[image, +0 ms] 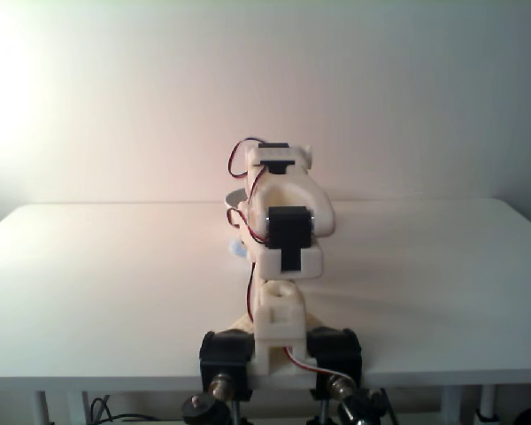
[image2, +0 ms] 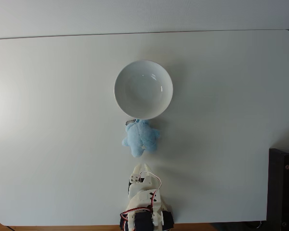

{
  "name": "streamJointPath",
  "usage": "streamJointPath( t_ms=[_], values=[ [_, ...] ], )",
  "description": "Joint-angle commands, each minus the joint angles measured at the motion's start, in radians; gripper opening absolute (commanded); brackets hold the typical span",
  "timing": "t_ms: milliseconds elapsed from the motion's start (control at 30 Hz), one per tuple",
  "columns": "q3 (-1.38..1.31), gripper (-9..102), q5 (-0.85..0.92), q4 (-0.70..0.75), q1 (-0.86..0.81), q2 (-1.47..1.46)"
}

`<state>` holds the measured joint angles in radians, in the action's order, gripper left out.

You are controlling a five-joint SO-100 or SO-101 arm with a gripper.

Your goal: Grasp a skyblue doll and put it into the bowl.

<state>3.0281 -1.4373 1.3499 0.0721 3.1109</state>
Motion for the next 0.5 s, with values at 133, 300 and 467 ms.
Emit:
streamJointPath(
  t_ms=[133,300,467],
  values=[
    [0.020,2,0.009,0.087,0.005,0.291],
    [0.020,2,-0.002,0.087,0.012,0.293],
    [0.018,2,-0.002,0.087,0.014,0.293]
  ],
)
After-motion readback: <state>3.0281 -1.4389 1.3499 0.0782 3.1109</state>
